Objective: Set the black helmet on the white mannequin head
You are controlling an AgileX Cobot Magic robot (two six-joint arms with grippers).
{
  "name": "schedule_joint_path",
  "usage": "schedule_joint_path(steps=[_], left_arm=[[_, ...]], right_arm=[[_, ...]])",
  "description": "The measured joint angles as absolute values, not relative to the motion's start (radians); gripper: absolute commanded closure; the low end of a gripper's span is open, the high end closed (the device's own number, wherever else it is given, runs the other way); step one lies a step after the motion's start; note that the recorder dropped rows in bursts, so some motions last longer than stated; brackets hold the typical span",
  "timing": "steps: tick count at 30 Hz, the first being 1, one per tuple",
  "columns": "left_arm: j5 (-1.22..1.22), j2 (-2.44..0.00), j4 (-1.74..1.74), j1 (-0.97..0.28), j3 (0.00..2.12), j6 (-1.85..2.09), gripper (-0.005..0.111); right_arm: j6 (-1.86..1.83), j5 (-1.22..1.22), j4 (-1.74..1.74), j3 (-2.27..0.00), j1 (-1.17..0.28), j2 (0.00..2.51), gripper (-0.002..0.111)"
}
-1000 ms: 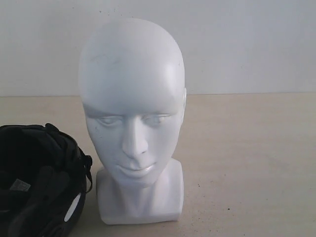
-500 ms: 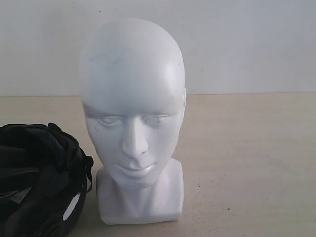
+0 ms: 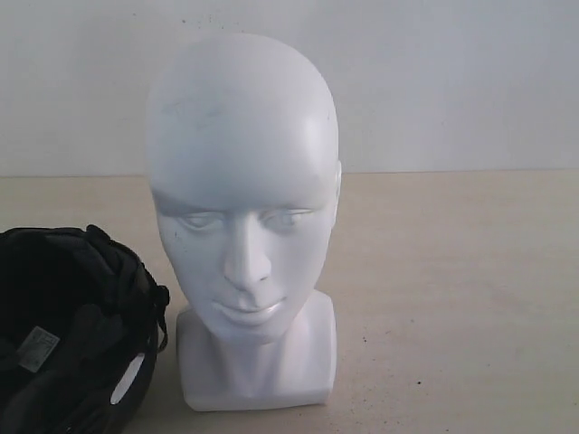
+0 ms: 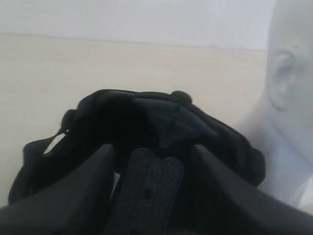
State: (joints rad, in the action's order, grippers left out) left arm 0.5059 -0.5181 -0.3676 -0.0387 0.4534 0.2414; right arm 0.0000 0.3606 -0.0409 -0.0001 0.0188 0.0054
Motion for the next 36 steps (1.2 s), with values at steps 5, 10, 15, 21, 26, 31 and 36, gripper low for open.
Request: schedule_joint_path(steps=[5, 10, 15, 21, 26, 31, 36], left_arm=[[0.484, -0.506, -0.040, -0.168, 0.453, -0.015, 0.079], [0.511, -0.469, 0.036, -0.292, 0.453, -0.197, 0.079], [0.617, -0.469, -0.126, -0.324, 0.453, -0.051, 0.079], [0.667, -0.469, -0.376, -0.326, 0.453, 0.185, 0.079], [0.656, -0.469, -0.371, -0.326, 0.453, 0.104, 0.079], [0.655, -0.469, -0.113, -0.326, 0.453, -0.282, 0.079], [0.600, -0.469, 0.170, -0.326, 0.453, -0.446, 0.079]], right_arm=[[0.000, 0.361, -0.041, 0.000, 0.019, 0.005, 0.108], [0.000, 0.361, -0.041, 0.000, 0.019, 0.005, 0.108], [0.000, 0.361, -0.041, 0.000, 0.019, 0.005, 0.108], [0.000, 0.361, -0.041, 0.000, 0.019, 0.005, 0.108], [0.000, 0.361, -0.041, 0.000, 0.019, 0.005, 0.108], [0.000, 0.361, -0.041, 0.000, 0.019, 0.005, 0.108], [0.000, 0.361, -0.041, 0.000, 0.019, 0.005, 0.108]])
